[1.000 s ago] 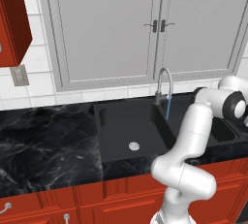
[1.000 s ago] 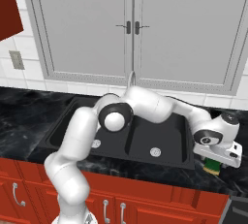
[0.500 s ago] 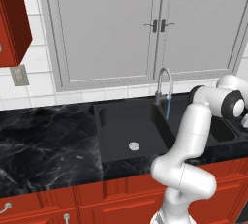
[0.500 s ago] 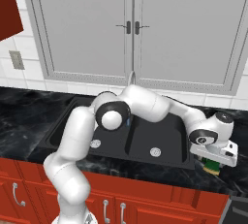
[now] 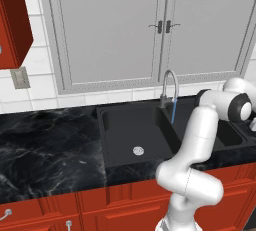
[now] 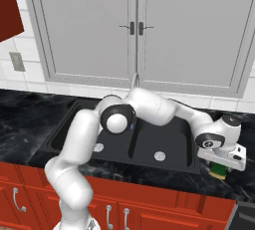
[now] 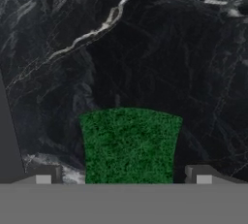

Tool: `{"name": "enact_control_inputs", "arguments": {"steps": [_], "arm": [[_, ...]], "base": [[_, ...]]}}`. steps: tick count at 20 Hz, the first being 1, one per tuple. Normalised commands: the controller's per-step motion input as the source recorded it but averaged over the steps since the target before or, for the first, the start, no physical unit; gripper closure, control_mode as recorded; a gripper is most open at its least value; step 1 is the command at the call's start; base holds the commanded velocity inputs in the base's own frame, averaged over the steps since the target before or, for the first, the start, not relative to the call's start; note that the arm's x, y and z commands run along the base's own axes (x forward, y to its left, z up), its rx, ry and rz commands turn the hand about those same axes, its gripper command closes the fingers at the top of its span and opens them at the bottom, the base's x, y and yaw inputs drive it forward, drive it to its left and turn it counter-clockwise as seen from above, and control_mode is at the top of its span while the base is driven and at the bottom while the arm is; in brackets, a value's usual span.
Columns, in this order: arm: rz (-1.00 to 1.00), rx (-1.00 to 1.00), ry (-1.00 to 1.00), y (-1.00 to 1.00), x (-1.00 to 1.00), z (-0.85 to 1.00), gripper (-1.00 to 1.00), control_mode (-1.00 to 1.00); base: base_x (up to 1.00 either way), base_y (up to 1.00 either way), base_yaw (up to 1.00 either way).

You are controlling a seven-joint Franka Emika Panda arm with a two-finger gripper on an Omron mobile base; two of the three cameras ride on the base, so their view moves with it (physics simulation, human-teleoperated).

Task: Soak the sponge with water for a few seconds and then drop it inside the sink.

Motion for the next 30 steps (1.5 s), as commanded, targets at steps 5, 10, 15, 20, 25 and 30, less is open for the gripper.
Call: {"name": "enact_control_inputs", "arguments": {"steps": [5, 10, 15, 20, 25, 30], "arm": [[0.00, 0.00, 0.00, -0.06, 0.00, 0.00, -1.00, -1.00], [0.00, 0.00, 0.00, 0.00, 0.00, 0.00, -1.00, -1.00], [0.00, 0.00, 0.00, 0.05, 0.00, -0.07, -1.00, -1.00], [0.00, 0.00, 0.00, 0.15, 0.00, -0.30, -1.00, -1.00], [0.00, 0.00, 0.00, 0.14, 0.00, -0.35, -1.00, -1.00], [0.00, 0.00, 0.00, 0.00, 0.00, -0.12, -1.00, -1.00]], "base": [[0.00, 0.00, 0.00], [0.00, 0.00, 0.00], [0.00, 0.00, 0.00], [0.00, 0.00, 0.00], [0.00, 0.00, 0.00], [0.00, 0.00, 0.00]]}}
